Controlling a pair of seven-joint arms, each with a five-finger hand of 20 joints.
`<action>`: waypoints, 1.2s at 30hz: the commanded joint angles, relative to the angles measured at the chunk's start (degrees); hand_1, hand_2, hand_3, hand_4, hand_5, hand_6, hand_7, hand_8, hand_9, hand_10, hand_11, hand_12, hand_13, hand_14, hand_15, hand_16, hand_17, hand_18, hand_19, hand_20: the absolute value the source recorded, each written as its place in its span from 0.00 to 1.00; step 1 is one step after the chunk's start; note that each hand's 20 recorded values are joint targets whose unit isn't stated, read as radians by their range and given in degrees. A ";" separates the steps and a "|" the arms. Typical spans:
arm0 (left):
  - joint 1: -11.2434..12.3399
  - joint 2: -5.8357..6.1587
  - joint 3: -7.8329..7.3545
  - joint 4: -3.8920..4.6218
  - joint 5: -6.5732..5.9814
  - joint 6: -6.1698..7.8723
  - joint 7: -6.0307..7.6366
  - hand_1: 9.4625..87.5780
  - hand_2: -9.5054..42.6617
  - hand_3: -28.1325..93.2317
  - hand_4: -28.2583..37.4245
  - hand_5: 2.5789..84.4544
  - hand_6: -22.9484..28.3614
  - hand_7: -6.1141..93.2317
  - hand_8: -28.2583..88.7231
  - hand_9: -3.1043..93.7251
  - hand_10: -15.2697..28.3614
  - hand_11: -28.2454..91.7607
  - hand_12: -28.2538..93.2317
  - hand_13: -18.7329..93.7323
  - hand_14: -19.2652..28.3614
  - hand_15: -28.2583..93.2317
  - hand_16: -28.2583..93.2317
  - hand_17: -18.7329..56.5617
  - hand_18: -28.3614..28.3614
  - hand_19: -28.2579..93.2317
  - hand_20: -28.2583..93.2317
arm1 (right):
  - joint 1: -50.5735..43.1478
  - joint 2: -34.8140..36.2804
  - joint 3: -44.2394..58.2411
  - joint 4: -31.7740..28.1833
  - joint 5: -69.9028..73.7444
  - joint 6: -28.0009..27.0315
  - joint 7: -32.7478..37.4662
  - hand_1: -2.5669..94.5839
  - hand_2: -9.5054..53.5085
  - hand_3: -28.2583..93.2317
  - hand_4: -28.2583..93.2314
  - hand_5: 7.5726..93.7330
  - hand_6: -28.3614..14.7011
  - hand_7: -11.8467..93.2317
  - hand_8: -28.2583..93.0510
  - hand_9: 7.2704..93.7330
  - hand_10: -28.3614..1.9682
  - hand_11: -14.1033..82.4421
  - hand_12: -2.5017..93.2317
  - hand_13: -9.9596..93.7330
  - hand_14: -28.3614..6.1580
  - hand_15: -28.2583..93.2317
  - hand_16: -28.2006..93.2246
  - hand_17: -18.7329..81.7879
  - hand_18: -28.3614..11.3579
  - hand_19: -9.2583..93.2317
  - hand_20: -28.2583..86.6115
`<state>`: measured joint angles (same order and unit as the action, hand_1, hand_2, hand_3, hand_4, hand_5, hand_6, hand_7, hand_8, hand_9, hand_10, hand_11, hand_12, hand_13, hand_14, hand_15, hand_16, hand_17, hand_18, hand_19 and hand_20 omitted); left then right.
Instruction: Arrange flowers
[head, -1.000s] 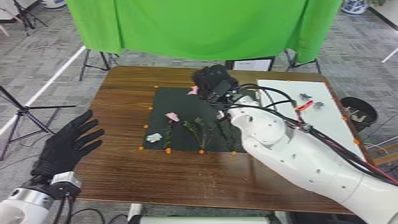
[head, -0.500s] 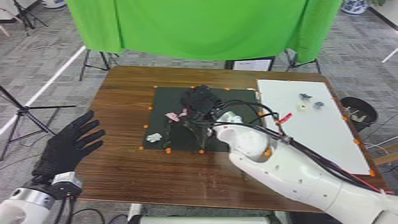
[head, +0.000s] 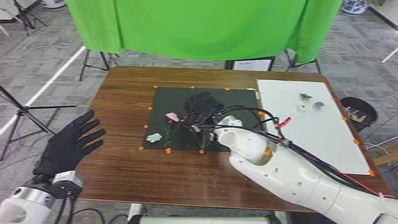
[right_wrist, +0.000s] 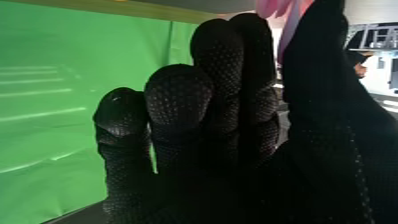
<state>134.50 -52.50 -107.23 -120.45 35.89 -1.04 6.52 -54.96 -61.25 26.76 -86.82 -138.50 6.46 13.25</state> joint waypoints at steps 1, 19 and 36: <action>0.15 -0.04 0.09 0.23 0.03 -0.18 -0.56 0.18 0.14 0.81 0.00 0.26 0.51 0.22 0.16 0.25 0.59 0.35 0.38 0.30 0.72 0.45 0.24 0.09 0.83 0.50 0.31 | 0.10 -0.56 0.98 0.08 -0.19 -0.39 1.89 0.38 0.00 0.84 0.00 0.67 0.71 0.60 0.26 0.80 0.66 0.62 0.37 0.82 0.68 0.82 0.49 0.57 0.25 0.99 0.65; 1.19 -0.77 -0.51 -0.18 0.09 0.08 -0.17 0.18 0.14 0.81 0.00 0.26 0.52 0.22 0.16 0.25 0.60 0.35 0.38 0.30 0.72 0.45 0.24 0.09 0.83 0.50 0.31 | -3.85 10.60 20.39 -11.97 16.60 -11.43 12.42 0.20 0.00 0.89 0.00 0.44 0.60 0.56 0.08 0.51 0.53 0.62 0.35 0.64 0.54 0.84 0.47 0.47 0.23 0.91 0.66; 1.66 -0.54 -0.46 -0.11 -0.15 0.22 0.09 0.18 0.14 0.81 0.00 0.26 0.51 0.23 0.16 0.25 0.59 0.35 0.38 0.30 0.72 0.45 0.24 0.09 0.83 0.50 0.31 | -11.33 22.71 27.72 -1.20 19.10 -13.88 21.34 0.28 0.00 0.97 0.00 0.10 0.50 0.39 0.14 0.19 0.39 0.28 0.30 0.42 0.49 0.73 0.35 0.35 0.24 0.80 0.62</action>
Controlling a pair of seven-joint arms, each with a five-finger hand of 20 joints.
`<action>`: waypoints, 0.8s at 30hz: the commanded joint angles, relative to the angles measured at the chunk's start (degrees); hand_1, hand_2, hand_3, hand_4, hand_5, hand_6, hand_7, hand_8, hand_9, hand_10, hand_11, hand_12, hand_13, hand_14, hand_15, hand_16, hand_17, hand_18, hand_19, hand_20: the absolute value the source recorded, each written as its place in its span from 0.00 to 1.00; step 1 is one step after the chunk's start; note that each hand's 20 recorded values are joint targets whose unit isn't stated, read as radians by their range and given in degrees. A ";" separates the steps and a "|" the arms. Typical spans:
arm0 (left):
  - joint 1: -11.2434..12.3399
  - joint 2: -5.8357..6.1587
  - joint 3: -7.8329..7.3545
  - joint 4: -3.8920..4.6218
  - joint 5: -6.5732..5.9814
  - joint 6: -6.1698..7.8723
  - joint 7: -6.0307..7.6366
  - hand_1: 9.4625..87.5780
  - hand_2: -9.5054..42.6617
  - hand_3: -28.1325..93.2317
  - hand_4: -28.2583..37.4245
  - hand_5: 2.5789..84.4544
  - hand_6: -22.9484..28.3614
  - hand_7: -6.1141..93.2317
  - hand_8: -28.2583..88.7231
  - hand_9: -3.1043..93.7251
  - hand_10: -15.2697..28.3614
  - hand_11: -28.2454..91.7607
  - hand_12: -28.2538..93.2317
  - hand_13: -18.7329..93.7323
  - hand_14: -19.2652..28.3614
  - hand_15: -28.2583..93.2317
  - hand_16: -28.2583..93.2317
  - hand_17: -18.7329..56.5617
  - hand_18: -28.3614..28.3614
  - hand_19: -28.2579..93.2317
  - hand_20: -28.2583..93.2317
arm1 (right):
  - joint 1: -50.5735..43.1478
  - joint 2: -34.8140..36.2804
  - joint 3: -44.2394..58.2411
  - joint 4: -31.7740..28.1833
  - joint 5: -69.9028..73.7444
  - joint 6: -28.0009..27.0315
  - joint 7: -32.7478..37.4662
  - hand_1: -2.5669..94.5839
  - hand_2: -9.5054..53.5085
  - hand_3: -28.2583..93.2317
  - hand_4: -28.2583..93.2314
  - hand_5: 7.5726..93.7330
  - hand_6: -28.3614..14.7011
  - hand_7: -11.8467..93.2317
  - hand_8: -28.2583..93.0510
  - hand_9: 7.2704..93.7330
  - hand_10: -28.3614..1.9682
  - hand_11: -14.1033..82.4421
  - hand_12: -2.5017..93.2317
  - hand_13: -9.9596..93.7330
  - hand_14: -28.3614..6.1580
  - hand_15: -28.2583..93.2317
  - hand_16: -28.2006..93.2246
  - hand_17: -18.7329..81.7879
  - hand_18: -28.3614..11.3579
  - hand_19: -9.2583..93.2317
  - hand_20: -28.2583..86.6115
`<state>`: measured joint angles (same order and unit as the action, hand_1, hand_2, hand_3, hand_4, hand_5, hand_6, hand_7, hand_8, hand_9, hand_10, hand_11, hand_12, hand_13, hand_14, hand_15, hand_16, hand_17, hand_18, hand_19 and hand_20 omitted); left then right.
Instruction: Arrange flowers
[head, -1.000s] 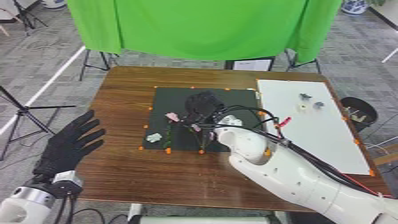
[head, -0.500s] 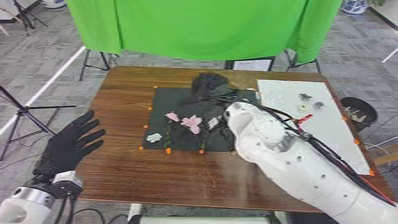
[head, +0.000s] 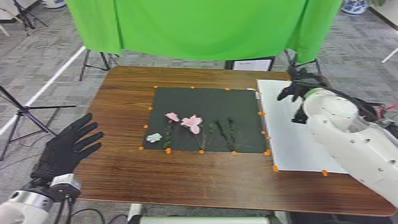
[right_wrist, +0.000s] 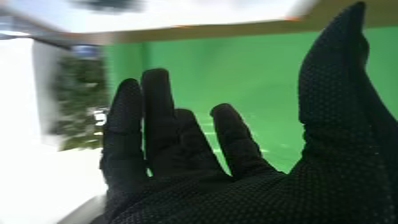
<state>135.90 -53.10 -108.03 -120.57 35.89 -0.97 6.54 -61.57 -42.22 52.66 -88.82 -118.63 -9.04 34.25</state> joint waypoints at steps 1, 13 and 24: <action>0.26 0.07 0.38 0.02 -0.17 0.23 -0.03 0.18 0.15 0.81 0.00 0.26 0.51 0.23 0.16 0.25 0.59 0.35 0.38 0.30 0.72 0.45 0.24 0.09 0.83 0.50 0.31 | -5.11 3.58 2.11 0.97 -0.71 1.74 0.23 0.28 0.00 0.97 0.00 0.10 0.51 0.40 0.13 0.20 0.39 0.29 0.29 0.43 0.50 0.74 0.35 0.36 0.23 0.81 0.62; 0.42 0.22 -0.06 0.05 -0.16 -0.06 -0.24 0.18 0.14 0.81 0.00 0.26 0.51 0.23 0.15 0.25 0.59 0.35 0.38 0.30 0.72 0.45 0.24 0.09 0.83 0.50 0.31 | -7.09 3.58 1.62 1.01 -2.46 2.04 -0.57 0.26 0.00 0.96 0.00 0.18 0.53 0.46 0.10 0.33 0.45 0.45 0.29 0.51 0.53 0.79 0.37 0.38 0.23 0.83 0.64; -0.49 0.66 0.33 0.40 -0.25 -0.19 -0.62 0.18 0.15 0.81 0.00 0.26 0.51 0.23 0.15 0.25 0.59 0.35 0.38 0.30 0.72 0.45 0.24 0.09 0.83 0.50 0.31 | -6.08 3.34 -3.84 5.43 -6.54 12.41 -3.53 0.37 0.00 0.94 0.00 0.48 0.68 0.52 0.06 0.62 0.64 0.53 0.26 0.69 0.62 0.76 0.41 0.46 0.27 0.87 0.63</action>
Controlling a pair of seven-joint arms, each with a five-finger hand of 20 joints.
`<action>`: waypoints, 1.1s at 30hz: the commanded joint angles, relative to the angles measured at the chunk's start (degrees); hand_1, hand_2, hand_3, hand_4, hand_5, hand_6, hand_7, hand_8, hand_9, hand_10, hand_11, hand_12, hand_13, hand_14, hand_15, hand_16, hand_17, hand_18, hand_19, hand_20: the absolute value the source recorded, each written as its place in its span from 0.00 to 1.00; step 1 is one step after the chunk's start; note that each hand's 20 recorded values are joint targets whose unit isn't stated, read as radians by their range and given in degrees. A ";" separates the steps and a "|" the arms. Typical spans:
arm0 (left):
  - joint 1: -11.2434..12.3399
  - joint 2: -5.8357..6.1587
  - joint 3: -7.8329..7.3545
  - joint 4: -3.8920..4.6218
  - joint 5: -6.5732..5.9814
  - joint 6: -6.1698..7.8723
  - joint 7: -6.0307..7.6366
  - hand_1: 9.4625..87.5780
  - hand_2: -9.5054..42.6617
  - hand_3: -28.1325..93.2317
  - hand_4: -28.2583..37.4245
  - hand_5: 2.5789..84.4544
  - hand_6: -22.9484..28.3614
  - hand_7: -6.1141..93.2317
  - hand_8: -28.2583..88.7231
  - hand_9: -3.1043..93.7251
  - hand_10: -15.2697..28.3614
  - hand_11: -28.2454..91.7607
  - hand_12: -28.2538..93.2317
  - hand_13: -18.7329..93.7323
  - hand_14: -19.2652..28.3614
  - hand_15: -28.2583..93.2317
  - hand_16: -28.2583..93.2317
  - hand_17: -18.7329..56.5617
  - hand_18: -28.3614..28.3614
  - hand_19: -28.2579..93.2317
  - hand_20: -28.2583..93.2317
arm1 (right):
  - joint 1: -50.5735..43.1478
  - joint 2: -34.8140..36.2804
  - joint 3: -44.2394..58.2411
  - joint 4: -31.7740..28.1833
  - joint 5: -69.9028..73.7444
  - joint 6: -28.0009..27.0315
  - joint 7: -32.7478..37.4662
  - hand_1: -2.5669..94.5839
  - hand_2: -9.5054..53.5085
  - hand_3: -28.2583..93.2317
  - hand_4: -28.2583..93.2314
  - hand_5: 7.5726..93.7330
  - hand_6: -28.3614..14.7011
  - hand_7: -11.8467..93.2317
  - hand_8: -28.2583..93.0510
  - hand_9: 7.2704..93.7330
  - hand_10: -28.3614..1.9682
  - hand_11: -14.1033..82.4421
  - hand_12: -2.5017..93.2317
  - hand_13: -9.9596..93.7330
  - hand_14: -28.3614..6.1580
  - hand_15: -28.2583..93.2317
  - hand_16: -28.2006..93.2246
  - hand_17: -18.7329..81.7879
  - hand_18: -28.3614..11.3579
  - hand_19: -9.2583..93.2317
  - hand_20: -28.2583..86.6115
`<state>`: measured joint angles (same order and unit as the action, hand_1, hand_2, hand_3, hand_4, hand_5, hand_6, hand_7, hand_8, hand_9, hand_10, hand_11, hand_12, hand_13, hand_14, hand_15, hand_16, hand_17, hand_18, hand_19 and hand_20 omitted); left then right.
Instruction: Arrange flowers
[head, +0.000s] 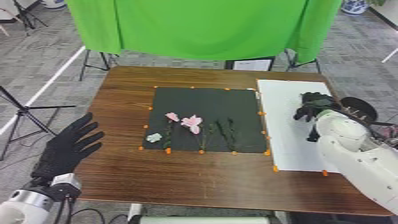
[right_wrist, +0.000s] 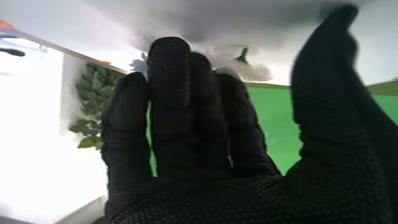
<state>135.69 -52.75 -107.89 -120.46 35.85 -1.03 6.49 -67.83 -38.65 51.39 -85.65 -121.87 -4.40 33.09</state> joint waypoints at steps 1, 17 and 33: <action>-0.05 0.27 0.05 0.28 -0.21 -0.25 -0.47 0.18 0.15 0.81 0.00 0.26 0.51 0.23 0.15 0.25 0.59 0.35 0.38 0.30 0.72 0.45 0.24 0.09 0.83 0.50 0.31 | 0.29 -0.31 -3.03 2.69 -3.94 9.71 -2.81 0.40 0.01 0.92 0.00 0.50 0.69 0.54 0.12 0.68 0.67 0.48 0.31 0.71 0.63 0.76 0.42 0.47 0.27 0.88 0.63; 0.05 0.01 -0.16 0.10 -0.18 -0.11 -0.76 0.18 0.15 0.81 0.00 0.26 0.51 0.23 0.15 0.25 0.59 0.35 0.38 0.30 0.72 0.45 0.24 0.09 0.83 0.50 0.31 | 2.19 -3.68 -6.50 -10.08 -7.34 16.84 -16.86 0.51 0.00 0.93 0.00 0.75 0.72 0.56 0.19 0.94 0.73 0.40 0.46 0.85 0.68 0.76 0.47 0.56 0.25 0.96 0.64; -0.91 -0.15 0.70 0.39 -0.20 -0.12 -1.38 0.18 0.15 0.81 0.00 0.26 0.51 0.23 0.15 0.25 0.59 0.35 0.38 0.30 0.72 0.45 0.24 0.09 0.83 0.50 0.31 | 6.64 -11.70 -16.17 -10.37 -10.25 13.42 -22.98 0.49 0.00 0.94 0.00 0.75 0.72 0.56 0.20 0.94 0.73 0.38 0.48 0.84 0.69 0.76 0.48 0.56 0.25 0.96 0.64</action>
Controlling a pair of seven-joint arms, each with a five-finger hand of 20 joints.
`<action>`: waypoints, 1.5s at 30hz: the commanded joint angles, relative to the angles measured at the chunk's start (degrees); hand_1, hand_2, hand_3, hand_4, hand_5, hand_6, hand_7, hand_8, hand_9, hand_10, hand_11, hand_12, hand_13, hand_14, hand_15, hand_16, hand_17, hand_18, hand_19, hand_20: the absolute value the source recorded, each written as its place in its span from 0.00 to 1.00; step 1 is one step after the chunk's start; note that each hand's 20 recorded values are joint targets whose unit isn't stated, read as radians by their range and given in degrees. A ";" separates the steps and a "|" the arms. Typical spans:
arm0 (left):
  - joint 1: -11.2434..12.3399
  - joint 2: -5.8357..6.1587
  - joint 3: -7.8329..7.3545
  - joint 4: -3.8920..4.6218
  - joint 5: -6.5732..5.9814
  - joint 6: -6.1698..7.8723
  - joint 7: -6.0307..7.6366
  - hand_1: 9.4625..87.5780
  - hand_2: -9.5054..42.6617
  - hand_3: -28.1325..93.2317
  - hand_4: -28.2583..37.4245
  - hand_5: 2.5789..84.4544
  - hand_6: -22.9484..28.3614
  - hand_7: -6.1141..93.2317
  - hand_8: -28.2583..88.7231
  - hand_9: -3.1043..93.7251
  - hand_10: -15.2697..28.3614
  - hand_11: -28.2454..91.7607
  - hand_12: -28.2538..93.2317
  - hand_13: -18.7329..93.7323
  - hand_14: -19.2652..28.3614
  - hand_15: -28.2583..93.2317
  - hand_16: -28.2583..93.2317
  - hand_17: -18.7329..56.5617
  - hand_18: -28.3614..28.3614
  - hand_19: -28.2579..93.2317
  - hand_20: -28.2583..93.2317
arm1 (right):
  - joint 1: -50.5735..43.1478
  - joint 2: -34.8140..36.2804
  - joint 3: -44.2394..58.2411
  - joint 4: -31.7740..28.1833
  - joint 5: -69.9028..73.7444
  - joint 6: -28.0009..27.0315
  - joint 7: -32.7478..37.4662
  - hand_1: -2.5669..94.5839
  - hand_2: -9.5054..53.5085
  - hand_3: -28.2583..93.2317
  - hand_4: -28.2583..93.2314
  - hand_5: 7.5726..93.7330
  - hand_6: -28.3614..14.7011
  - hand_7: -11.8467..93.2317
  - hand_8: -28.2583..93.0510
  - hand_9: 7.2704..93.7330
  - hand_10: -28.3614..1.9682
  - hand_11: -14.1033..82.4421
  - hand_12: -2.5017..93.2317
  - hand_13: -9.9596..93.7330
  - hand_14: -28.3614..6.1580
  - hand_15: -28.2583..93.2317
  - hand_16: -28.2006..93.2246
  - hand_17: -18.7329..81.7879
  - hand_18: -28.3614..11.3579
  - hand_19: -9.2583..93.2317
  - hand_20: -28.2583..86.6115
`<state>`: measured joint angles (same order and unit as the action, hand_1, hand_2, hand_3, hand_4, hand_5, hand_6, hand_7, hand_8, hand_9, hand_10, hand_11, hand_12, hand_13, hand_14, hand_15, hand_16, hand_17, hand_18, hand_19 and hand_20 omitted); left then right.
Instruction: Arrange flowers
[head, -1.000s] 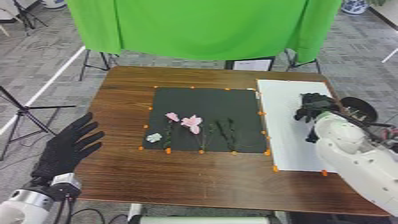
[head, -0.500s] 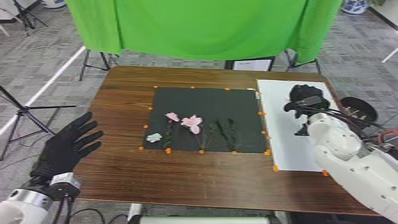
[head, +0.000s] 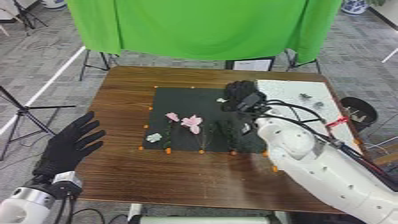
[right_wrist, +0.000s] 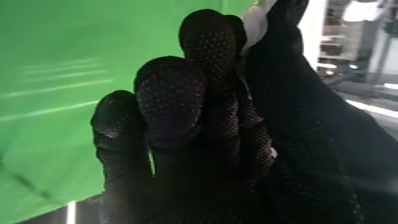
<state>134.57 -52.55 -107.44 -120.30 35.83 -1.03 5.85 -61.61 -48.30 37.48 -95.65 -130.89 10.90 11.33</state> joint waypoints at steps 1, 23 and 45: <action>0.42 -0.32 0.17 0.14 -0.13 -0.12 -0.59 0.18 0.15 0.81 0.00 0.26 0.51 0.23 0.15 0.25 0.59 0.35 0.38 0.30 0.72 0.45 0.24 0.09 0.83 0.50 0.31 | 0.49 -2.22 -2.54 -0.24 -1.26 -2.09 -1.14 0.49 0.00 0.94 0.00 0.75 0.72 0.56 0.19 0.94 0.73 0.38 0.48 0.84 0.69 0.76 0.48 0.56 0.25 0.96 0.64; 0.01 -0.49 0.33 0.39 -0.16 -0.33 -1.11 0.18 0.16 0.81 0.00 0.26 0.52 0.23 0.15 0.25 0.59 0.35 0.38 0.30 0.72 0.45 0.24 0.09 0.83 0.50 0.31 | 0.36 -4.04 -3.17 1.36 -2.96 -5.37 -0.62 0.44 0.00 0.92 0.00 0.72 0.71 0.54 0.21 0.90 0.73 0.39 0.45 0.81 0.67 0.77 0.48 0.53 0.26 0.95 0.65; 0.07 -0.03 0.31 0.61 -0.19 -0.62 -1.25 0.18 0.16 0.81 0.00 0.26 0.52 0.23 0.15 0.25 0.60 0.35 0.38 0.30 0.72 0.45 0.24 0.09 0.83 0.50 0.31 | -0.67 -3.52 -0.87 -0.31 -1.20 -8.70 -1.73 0.30 0.00 0.95 0.00 0.69 0.73 0.48 0.09 0.81 0.68 0.51 0.30 0.77 0.65 0.78 0.48 0.51 0.24 0.92 0.67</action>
<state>134.33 -52.60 -107.15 -119.95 35.81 -1.10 5.31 -61.94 -52.28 35.67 -94.99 -132.01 3.73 9.76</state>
